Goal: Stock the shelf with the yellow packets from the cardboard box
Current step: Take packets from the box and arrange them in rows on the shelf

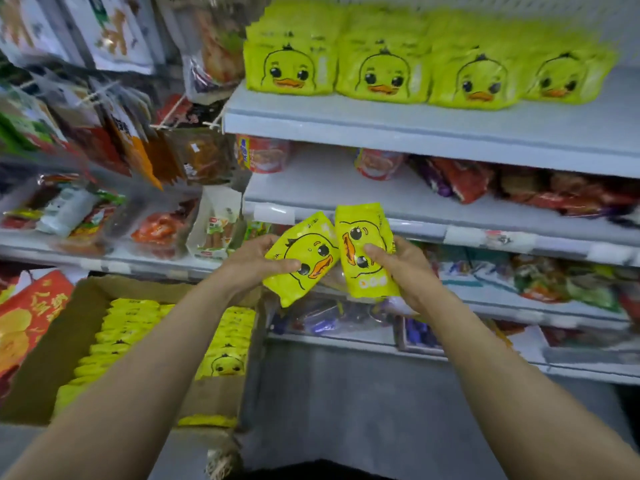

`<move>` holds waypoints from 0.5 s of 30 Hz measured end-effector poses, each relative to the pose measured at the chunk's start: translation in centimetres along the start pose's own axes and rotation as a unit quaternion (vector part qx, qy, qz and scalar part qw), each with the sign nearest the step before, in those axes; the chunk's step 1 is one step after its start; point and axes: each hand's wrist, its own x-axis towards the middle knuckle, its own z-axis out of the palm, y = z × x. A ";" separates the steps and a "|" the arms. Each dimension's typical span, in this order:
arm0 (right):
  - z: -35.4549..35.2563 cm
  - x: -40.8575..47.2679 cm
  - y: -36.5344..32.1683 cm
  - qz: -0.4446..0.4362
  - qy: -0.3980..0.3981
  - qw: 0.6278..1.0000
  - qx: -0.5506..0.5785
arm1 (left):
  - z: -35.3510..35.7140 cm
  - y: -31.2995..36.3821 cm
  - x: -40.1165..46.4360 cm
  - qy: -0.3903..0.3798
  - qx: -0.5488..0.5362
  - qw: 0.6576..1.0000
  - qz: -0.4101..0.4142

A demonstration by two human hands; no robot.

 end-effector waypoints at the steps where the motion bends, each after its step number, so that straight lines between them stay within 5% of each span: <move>1: -2.0 -0.4 -1.1 -0.017 0.010 1.000 -0.013 | 1.6 1.4 0.3 -0.002 0.013 1.000 0.017; 15: -21.5 0.9 -18.1 -0.192 0.134 0.966 -0.112 | 13.9 18.2 7.5 -0.115 0.112 0.976 0.148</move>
